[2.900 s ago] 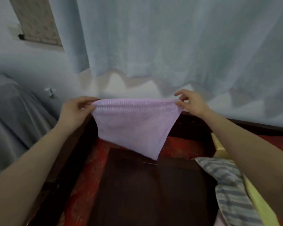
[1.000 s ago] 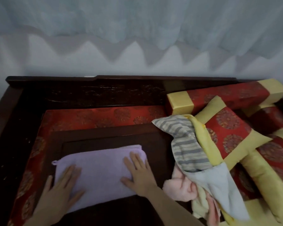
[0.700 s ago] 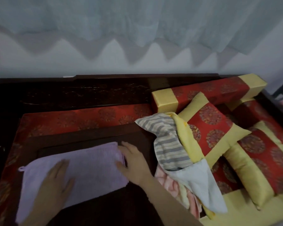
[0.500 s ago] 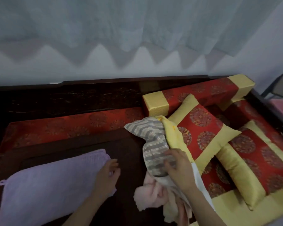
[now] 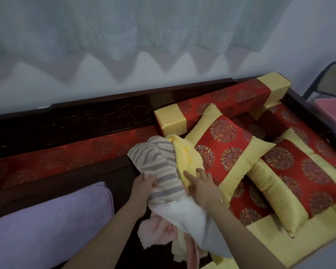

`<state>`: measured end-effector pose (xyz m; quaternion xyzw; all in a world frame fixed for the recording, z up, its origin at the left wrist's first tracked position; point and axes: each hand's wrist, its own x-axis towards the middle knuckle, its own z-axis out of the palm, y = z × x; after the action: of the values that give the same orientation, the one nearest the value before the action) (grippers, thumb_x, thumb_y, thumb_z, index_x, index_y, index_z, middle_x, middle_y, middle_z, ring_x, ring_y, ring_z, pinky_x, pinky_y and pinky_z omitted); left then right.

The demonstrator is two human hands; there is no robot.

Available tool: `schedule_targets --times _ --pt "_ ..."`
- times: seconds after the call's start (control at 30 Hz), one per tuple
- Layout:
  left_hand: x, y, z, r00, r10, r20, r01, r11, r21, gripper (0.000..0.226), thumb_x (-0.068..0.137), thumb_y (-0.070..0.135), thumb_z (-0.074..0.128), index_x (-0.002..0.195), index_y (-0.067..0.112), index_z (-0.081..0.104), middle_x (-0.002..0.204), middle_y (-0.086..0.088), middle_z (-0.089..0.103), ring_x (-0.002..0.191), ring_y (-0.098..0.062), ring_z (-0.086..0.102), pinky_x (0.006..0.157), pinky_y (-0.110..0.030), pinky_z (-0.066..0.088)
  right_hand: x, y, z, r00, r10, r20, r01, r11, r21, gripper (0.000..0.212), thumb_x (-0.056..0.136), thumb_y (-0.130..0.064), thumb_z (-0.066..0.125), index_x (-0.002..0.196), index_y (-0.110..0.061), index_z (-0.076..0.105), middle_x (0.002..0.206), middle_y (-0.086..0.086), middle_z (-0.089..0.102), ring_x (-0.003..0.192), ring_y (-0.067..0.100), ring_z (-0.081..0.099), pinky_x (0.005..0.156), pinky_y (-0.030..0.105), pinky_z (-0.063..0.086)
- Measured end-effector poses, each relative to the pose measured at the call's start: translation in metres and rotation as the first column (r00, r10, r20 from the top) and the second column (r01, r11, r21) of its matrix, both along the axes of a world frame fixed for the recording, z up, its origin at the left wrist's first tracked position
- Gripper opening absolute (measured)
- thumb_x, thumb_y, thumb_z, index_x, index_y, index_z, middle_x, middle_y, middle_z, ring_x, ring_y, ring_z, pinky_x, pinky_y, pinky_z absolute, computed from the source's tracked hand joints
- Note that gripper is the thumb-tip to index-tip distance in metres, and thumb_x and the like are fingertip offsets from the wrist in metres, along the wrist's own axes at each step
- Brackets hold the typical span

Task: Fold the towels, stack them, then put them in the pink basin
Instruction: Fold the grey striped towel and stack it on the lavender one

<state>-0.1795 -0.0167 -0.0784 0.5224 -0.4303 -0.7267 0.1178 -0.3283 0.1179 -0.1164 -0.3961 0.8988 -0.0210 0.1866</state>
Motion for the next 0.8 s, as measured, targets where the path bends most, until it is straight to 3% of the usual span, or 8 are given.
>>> schedule_targets --times 0.1,0.27,0.43,0.53,0.6,0.67,0.73,0.8 --pt "0.018 -0.017 0.021 1.000 0.021 0.014 -0.017 0.974 -0.228 0.020 0.083 0.002 0.055 0.094 0.016 0.063 0.085 -0.002 0.066 0.077 -0.018 0.063 0.062 -0.025 0.046 0.007 -0.004 -0.002 1.000 0.000 -0.023 0.001 0.999 0.034 0.057 0.093 -0.027 0.045 0.143 -0.046 0.026 0.148 0.006 0.025 0.131 0.030 0.026 0.090 0.048 0.049" --pt "0.045 -0.053 0.086 0.994 0.040 -0.103 -0.043 0.998 -0.036 0.031 0.066 -0.002 0.053 0.090 0.010 0.068 0.082 -0.015 0.067 0.069 -0.029 0.064 0.068 -0.034 0.052 0.007 -0.005 -0.003 1.000 -0.017 -0.017 0.018 0.997 0.073 0.054 0.096 -0.026 0.042 0.143 -0.045 0.025 0.150 0.005 0.024 0.134 0.033 0.023 0.092 0.051 0.049" --pt "0.075 -0.077 0.177 0.918 -0.237 -0.318 0.191 0.967 -0.168 0.041 0.056 0.000 0.050 0.092 0.009 0.068 0.081 -0.013 0.071 0.068 -0.024 0.069 0.059 -0.029 0.057 0.011 -0.011 0.025 1.000 -0.019 0.017 0.016 0.992 0.127 0.050 0.094 -0.032 0.042 0.142 -0.040 0.032 0.148 0.007 0.027 0.133 0.031 0.026 0.098 0.053 0.042" --pt "0.085 -0.084 0.219 0.852 -0.314 -0.418 0.203 0.936 -0.289 0.044 0.058 -0.004 0.048 0.095 0.006 0.069 0.084 -0.013 0.071 0.072 -0.022 0.068 0.062 -0.026 0.056 0.024 -0.034 0.070 0.991 -0.076 0.106 0.099 0.969 -0.226 0.024 0.093 -0.036 0.052 0.111 -0.027 0.065 0.126 0.009 0.055 0.117 0.027 0.049 0.090 0.041 0.045" --pt "0.088 -0.086 0.239 0.829 -0.301 -0.471 0.166 0.937 -0.306 0.044 0.060 -0.004 0.047 0.098 0.004 0.069 0.087 -0.015 0.071 0.075 -0.023 0.068 0.065 -0.027 0.056 0.045 -0.054 0.114 0.869 -0.048 0.493 0.287 0.860 -0.422 0.028 0.093 -0.032 0.056 0.072 -0.020 0.071 0.086 0.012 0.070 0.080 0.023 0.063 0.071 0.033 0.047" --pt "0.091 -0.089 0.251 0.821 -0.260 -0.509 0.124 0.950 -0.286 0.048 0.062 -0.002 0.047 0.106 0.001 0.065 0.094 -0.017 0.069 0.081 -0.027 0.067 0.069 -0.031 0.057 0.067 -0.072 0.148 0.640 0.078 0.764 0.413 0.804 -0.428 0.037 0.088 -0.029 0.059 0.060 -0.005 0.064 0.065 0.008 0.063 0.061 0.016 0.057 0.062 0.035 0.045" --pt "0.103 -0.091 0.261 0.830 -0.203 -0.520 0.076 0.964 -0.254 0.052 0.063 0.001 0.048 0.113 0.000 0.061 0.100 -0.019 0.068 0.085 -0.030 0.067 0.074 -0.035 0.057 0.087 -0.085 0.177 0.449 0.189 0.873 0.498 0.759 -0.420 0.044 0.082 -0.040 0.057 0.083 0.003 0.070 0.083 0.011 0.069 0.078 0.020 0.061 0.075 0.041 0.047" --pt "0.109 -0.092 0.261 0.846 -0.163 -0.508 0.049 0.972 -0.230 0.057 0.063 0.002 0.050 0.119 -0.001 0.058 0.107 -0.022 0.064 0.093 -0.034 0.063 0.078 -0.039 0.056 0.095 -0.095 0.191 0.142 0.348 0.927 0.578 0.731 -0.363 0.062 0.089 -0.061 0.043 0.121 -0.013 0.064 0.122 0.011 0.066 0.112 0.025 0.060 0.100 0.041 0.042"
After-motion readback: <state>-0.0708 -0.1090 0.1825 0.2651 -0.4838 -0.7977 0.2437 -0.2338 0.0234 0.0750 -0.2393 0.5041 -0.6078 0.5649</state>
